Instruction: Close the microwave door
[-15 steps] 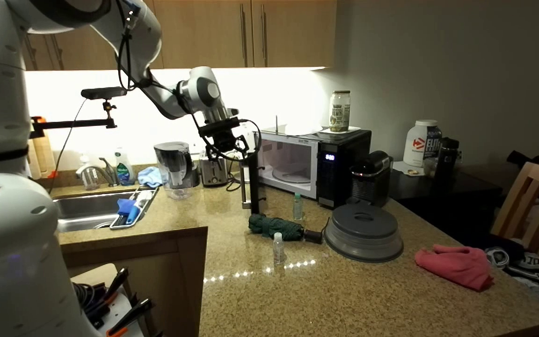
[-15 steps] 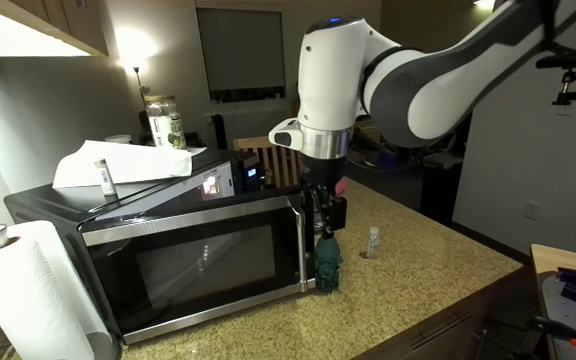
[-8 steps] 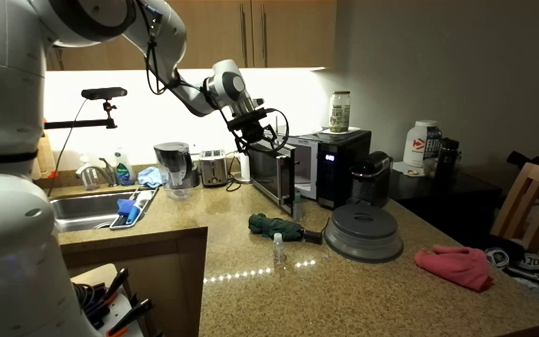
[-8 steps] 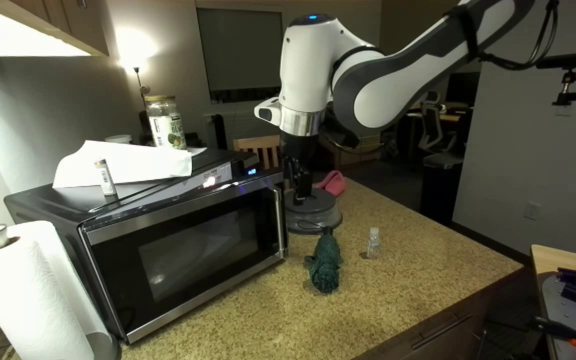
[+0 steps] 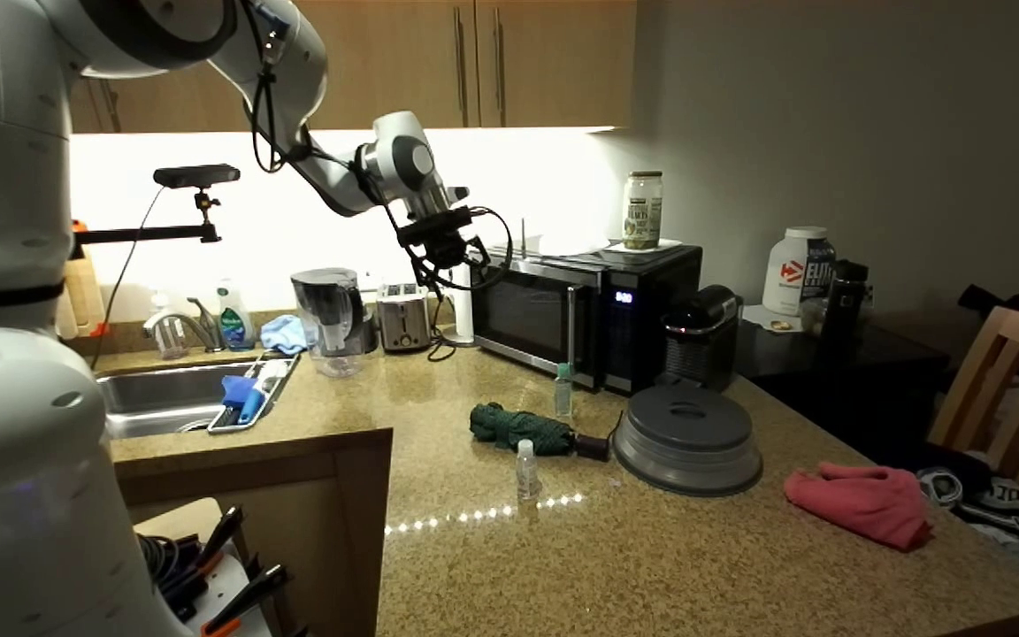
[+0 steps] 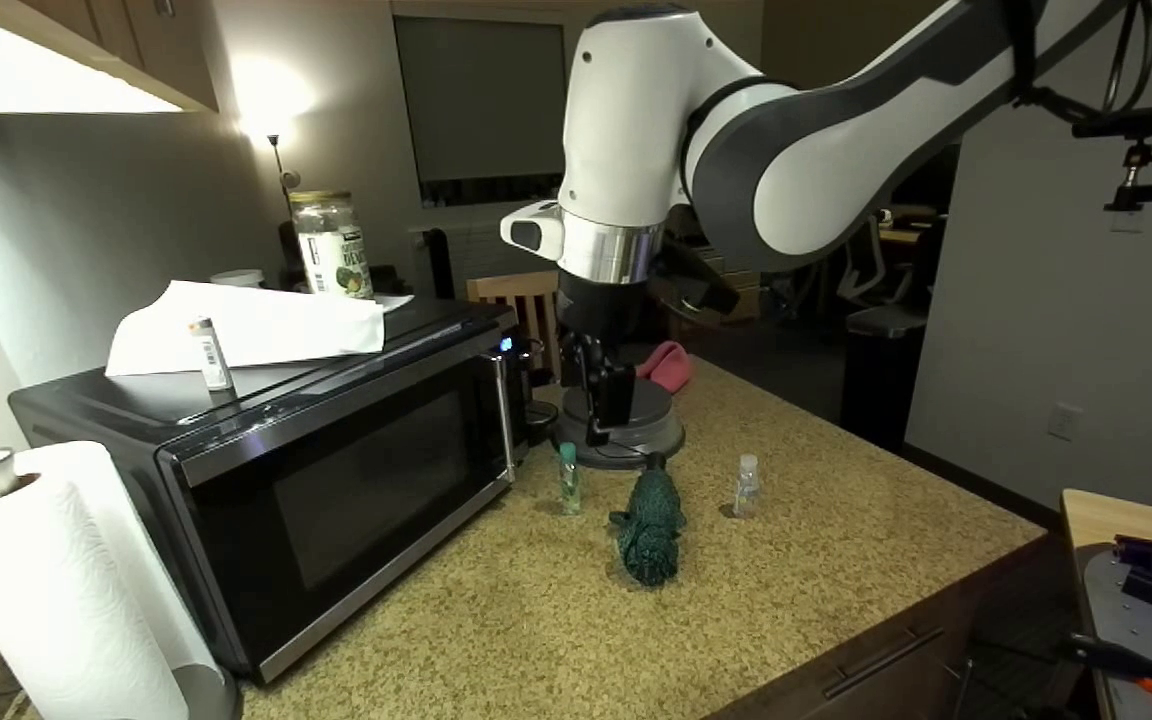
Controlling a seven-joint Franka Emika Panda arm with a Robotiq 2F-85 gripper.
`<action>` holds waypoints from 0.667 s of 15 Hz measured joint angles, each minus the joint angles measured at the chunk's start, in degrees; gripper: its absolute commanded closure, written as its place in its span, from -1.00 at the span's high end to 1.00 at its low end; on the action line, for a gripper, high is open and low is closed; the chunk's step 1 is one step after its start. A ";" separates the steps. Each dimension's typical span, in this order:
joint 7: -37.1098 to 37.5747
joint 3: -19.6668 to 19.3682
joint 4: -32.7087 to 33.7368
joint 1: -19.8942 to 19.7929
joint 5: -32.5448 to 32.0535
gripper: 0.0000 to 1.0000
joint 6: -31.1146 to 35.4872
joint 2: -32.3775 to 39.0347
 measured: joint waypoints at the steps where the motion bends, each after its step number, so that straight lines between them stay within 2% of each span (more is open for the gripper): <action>1: 0.00 0.59 -0.70 0.14 1.00 1.00 -0.11 -0.39; 6: 0.00 3.25 -4.11 0.85 6.28 1.00 -2.02 -1.95; 10: 0.00 4.10 -5.33 1.24 9.08 1.00 -6.50 -2.09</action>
